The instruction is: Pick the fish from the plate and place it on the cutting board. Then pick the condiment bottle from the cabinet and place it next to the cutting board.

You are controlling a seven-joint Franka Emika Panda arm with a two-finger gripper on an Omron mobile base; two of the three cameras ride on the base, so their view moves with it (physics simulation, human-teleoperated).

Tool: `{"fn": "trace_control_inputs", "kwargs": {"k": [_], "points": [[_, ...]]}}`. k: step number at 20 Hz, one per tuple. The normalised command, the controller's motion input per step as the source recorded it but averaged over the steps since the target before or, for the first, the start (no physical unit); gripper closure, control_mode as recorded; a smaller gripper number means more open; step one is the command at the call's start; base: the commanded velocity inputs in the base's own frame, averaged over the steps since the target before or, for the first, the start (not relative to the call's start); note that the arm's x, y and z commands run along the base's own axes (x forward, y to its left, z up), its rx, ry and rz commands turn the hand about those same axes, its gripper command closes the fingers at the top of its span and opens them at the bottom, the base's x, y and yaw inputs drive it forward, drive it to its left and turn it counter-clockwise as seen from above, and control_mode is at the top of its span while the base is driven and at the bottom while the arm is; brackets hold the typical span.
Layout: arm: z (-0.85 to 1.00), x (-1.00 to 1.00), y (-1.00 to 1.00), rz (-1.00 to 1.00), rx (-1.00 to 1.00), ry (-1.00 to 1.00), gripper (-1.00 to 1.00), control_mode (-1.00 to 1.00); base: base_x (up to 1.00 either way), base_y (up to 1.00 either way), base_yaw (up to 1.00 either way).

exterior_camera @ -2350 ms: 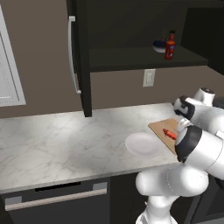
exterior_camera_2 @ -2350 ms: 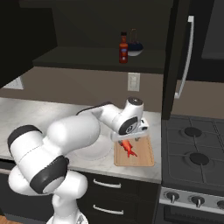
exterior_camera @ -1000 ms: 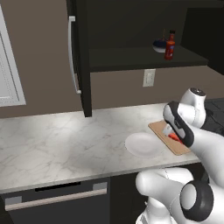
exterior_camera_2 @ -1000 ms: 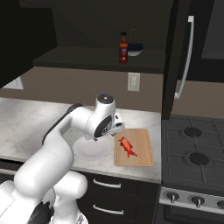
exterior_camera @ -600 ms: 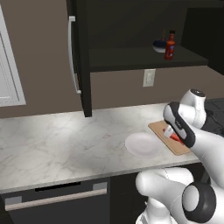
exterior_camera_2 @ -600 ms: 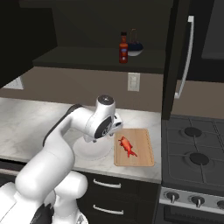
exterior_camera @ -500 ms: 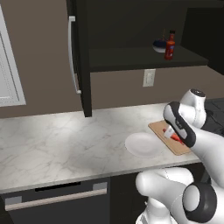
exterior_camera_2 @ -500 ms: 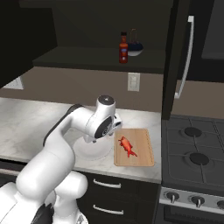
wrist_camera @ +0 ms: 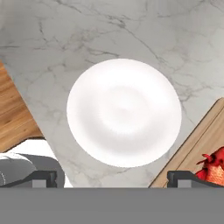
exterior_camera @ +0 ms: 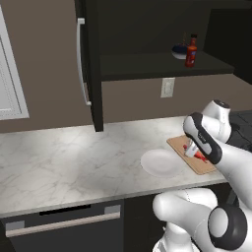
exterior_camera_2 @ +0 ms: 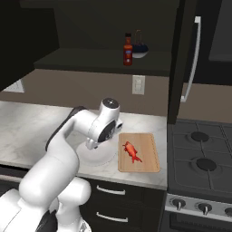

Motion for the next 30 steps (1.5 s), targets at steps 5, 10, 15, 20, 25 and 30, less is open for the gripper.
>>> {"fn": "trace_control_inputs", "kwargs": {"k": [5,10,15,20,25,30], "points": [[0.0,0.0,0.21,0.12,0.0,-0.07,-1.0,-1.0,0.0,0.0,0.0],[0.0,0.0,0.15,0.06,0.02,-0.11,-1.0,-1.0,0.0,0.0,0.0],[0.05,-0.04,0.13,0.02,0.06,-0.09,-1.0,-1.0,0.0,0.0,0.0],[0.1,-0.03,0.13,0.0,0.07,-0.02,-1.0,-1.0,0.0,0.0,0.0],[0.17,0.0,0.13,0.0,0.09,0.0,-1.0,-1.0,0.0,0.0,0.0],[0.18,0.0,0.13,0.0,0.1,0.0,-1.0,-1.0,0.0,0.0,0.0]]}}
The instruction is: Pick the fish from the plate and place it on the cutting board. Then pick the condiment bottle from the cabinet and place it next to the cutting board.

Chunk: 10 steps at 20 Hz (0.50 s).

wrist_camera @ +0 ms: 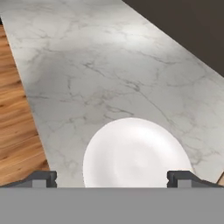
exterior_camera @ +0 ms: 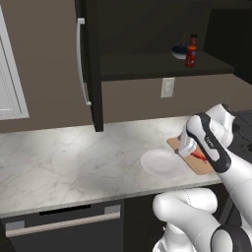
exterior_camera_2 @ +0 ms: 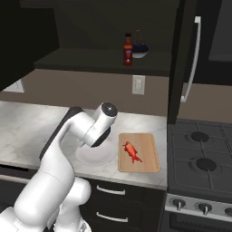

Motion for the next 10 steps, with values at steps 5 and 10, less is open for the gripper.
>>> {"fn": "trace_control_inputs", "kwargs": {"k": [5,10], "points": [[0.18,0.0,0.15,0.0,0.09,0.0,-1.0,-1.0,0.0,0.0,0.0],[0.16,0.0,0.16,0.0,0.08,0.0,-1.0,-1.0,0.0,0.0,0.0]]}}
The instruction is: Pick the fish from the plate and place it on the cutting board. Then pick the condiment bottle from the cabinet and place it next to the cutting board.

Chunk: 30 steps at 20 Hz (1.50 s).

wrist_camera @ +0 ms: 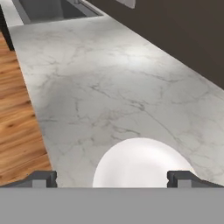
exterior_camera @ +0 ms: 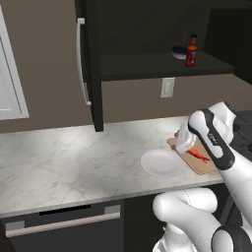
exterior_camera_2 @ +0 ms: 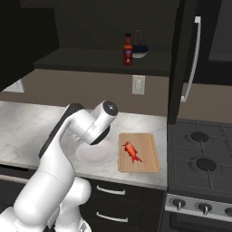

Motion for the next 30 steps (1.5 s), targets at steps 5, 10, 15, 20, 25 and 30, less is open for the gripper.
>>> {"fn": "trace_control_inputs", "kwargs": {"k": [5,10,15,20,25,30], "points": [[0.2,0.0,0.17,0.0,0.06,0.0,-1.0,-1.0,0.0,0.0,0.0],[0.24,0.0,0.17,0.0,0.06,0.0,-1.0,-1.0,0.0,0.0,0.0],[0.28,0.0,0.15,0.0,0.05,-0.02,-1.0,-1.0,0.0,0.0,0.0],[0.32,0.0,0.1,0.0,0.06,-0.03,-1.0,-1.0,0.0,0.0,0.0],[0.35,0.0,0.08,0.0,0.07,-0.04,-1.0,-1.0,0.0,0.0,0.0],[0.35,0.0,0.06,0.0,0.08,-0.03,-1.0,-1.0,0.0,0.0,0.0]]}}
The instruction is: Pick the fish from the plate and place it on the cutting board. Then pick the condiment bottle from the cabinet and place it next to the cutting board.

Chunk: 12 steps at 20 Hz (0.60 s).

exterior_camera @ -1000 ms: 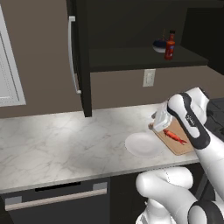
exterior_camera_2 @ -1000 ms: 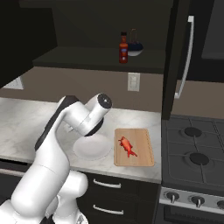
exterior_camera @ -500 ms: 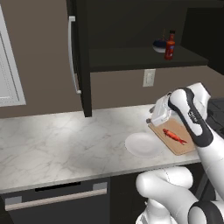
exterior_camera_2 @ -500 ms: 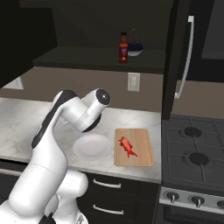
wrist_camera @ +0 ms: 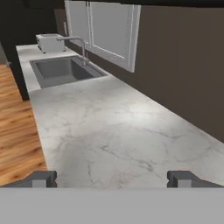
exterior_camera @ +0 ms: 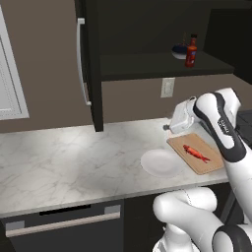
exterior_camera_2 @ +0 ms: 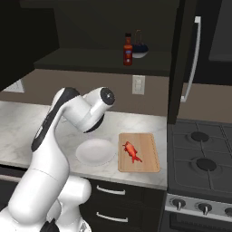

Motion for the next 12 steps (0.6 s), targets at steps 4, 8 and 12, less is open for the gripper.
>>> {"fn": "trace_control_inputs", "kwargs": {"k": [4,8,12], "points": [[0.33,0.0,0.07,0.0,0.07,-0.03,-1.0,-1.0,0.0,0.0,0.0],[0.32,0.0,0.06,0.0,0.04,-0.06,-1.0,-1.0,0.0,0.0,0.0],[0.33,-0.08,0.06,0.0,0.02,-0.1,-1.0,-1.0,0.0,0.0,0.0]]}}
